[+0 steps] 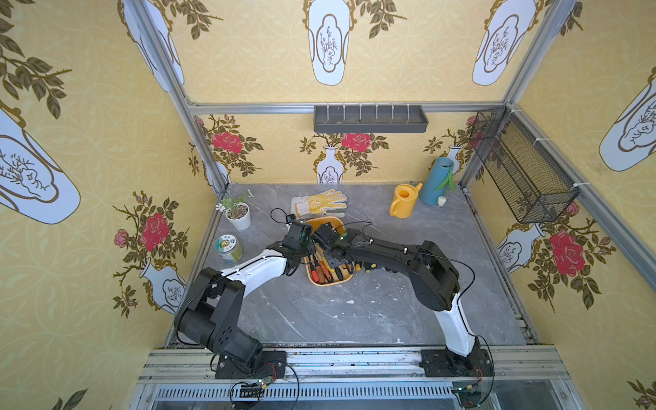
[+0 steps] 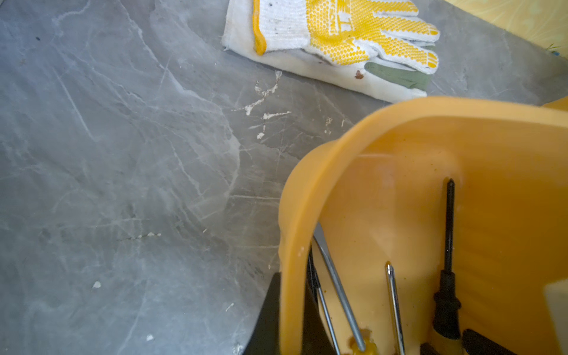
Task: Take out the screwdriver from the storage box
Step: Pick up the screwdriver from the storage box.
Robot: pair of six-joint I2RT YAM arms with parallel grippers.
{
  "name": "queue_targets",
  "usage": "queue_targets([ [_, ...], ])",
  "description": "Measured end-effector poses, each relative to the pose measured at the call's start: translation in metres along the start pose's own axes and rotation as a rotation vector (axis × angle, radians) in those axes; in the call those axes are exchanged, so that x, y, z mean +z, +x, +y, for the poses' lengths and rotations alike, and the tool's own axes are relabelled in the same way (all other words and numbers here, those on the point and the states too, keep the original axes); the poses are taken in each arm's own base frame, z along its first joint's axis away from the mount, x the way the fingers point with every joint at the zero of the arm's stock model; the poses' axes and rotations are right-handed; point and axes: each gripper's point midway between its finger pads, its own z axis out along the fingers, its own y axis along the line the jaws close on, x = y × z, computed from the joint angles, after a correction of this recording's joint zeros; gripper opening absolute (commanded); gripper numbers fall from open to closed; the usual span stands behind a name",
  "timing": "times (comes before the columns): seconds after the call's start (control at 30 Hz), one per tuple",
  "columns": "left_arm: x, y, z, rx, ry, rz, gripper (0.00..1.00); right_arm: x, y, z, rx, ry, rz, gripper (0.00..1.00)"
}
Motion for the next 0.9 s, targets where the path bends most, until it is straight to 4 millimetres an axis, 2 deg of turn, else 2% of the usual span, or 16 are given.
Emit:
queue_targets([
  [0.17,0.000,0.002,0.001,-0.017,-0.001,0.005,0.00,0.007,0.009,-0.003,0.040,0.023,0.010,0.37],
  [0.27,0.000,0.002,0.000,-0.020,0.003,0.004,0.00,0.006,0.014,-0.003,0.076,-0.008,0.007,0.34],
  [0.37,0.000,0.002,0.001,-0.021,0.000,0.002,0.00,0.007,0.012,-0.005,0.131,-0.046,0.010,0.29],
  [0.5,0.000,0.002,0.000,-0.024,0.000,0.002,0.00,0.013,0.015,-0.003,0.171,-0.089,0.030,0.32],
  [0.63,-0.001,0.000,0.001,-0.025,-0.001,-0.005,0.00,0.010,0.013,0.001,0.183,-0.122,0.024,0.34],
  [0.9,-0.001,-0.001,0.002,-0.024,-0.007,-0.009,0.00,0.011,0.011,0.003,0.196,-0.156,0.034,0.27],
])
